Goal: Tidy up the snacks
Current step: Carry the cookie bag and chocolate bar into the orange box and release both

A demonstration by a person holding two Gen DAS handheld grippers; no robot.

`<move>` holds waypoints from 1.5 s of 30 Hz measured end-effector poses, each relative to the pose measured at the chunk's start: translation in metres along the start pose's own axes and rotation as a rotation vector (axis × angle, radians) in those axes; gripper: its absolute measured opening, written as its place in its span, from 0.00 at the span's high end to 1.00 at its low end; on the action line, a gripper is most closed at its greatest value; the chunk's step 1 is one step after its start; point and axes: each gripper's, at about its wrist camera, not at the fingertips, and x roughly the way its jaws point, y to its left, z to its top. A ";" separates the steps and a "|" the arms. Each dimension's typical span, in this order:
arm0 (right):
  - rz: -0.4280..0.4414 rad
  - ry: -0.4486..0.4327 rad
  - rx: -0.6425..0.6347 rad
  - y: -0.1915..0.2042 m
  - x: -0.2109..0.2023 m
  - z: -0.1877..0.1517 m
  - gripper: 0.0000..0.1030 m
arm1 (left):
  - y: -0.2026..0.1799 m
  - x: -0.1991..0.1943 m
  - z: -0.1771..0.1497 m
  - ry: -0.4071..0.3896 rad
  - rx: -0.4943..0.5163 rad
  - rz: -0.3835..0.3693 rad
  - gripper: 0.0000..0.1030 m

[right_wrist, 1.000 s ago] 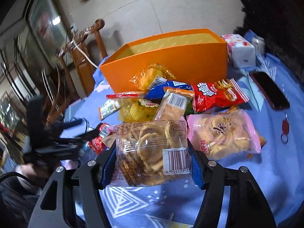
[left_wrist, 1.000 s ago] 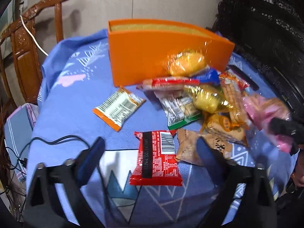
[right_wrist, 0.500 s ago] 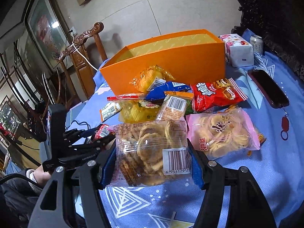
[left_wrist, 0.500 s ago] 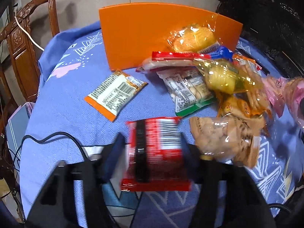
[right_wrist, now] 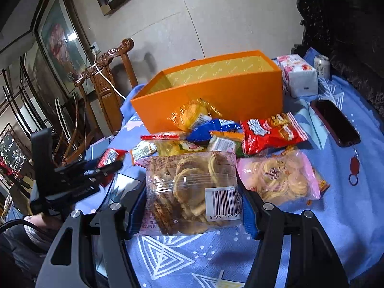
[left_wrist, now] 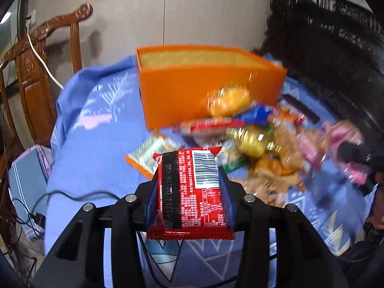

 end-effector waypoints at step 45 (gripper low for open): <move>-0.144 -0.054 0.158 -0.031 0.038 0.064 0.06 | 0.022 0.004 0.113 -0.125 -0.164 -0.049 0.04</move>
